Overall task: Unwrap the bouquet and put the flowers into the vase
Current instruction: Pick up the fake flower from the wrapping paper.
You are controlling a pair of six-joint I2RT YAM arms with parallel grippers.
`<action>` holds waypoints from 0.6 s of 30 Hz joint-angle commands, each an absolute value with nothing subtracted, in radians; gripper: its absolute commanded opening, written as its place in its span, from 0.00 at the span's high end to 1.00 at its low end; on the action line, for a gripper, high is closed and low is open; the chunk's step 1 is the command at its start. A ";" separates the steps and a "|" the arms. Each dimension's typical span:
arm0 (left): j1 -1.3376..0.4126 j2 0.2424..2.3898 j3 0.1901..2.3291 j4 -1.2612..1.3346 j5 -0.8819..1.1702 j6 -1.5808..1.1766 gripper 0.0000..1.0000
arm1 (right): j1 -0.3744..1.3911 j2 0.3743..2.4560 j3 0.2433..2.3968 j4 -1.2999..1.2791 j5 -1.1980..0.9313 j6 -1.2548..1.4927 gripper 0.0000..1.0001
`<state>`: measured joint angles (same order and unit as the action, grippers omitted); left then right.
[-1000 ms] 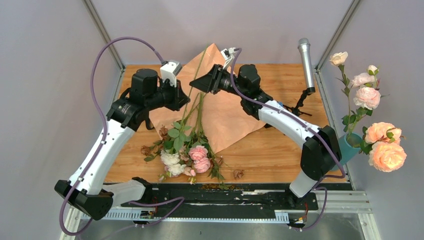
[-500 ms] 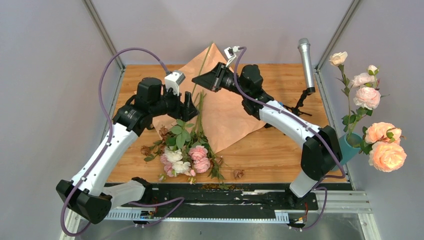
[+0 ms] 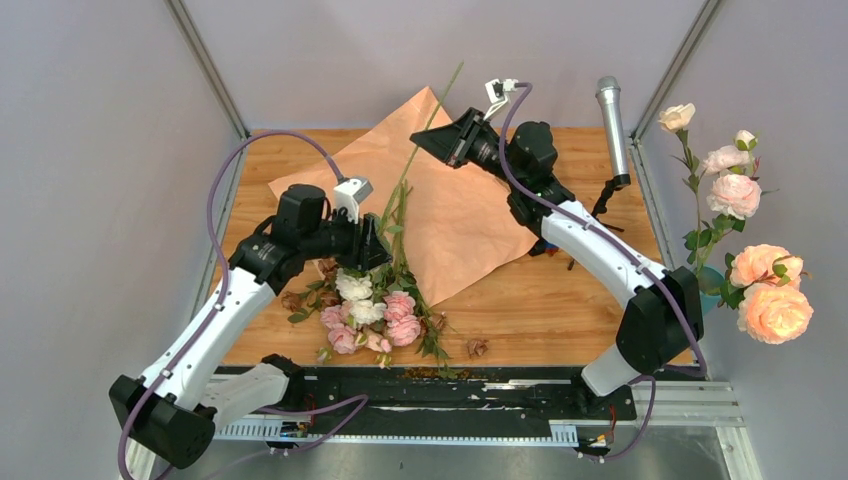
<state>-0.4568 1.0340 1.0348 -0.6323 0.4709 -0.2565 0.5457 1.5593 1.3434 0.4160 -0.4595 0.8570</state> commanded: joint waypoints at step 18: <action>-0.460 1.024 1.098 -0.732 0.524 -0.302 1.00 | 0.528 1.344 1.243 0.088 -0.318 0.375 0.33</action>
<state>-0.4568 1.0061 1.0348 -0.6861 0.4965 -0.2825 0.5312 1.4677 1.2743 0.1692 -0.3622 0.5709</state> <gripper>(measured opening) 0.030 0.637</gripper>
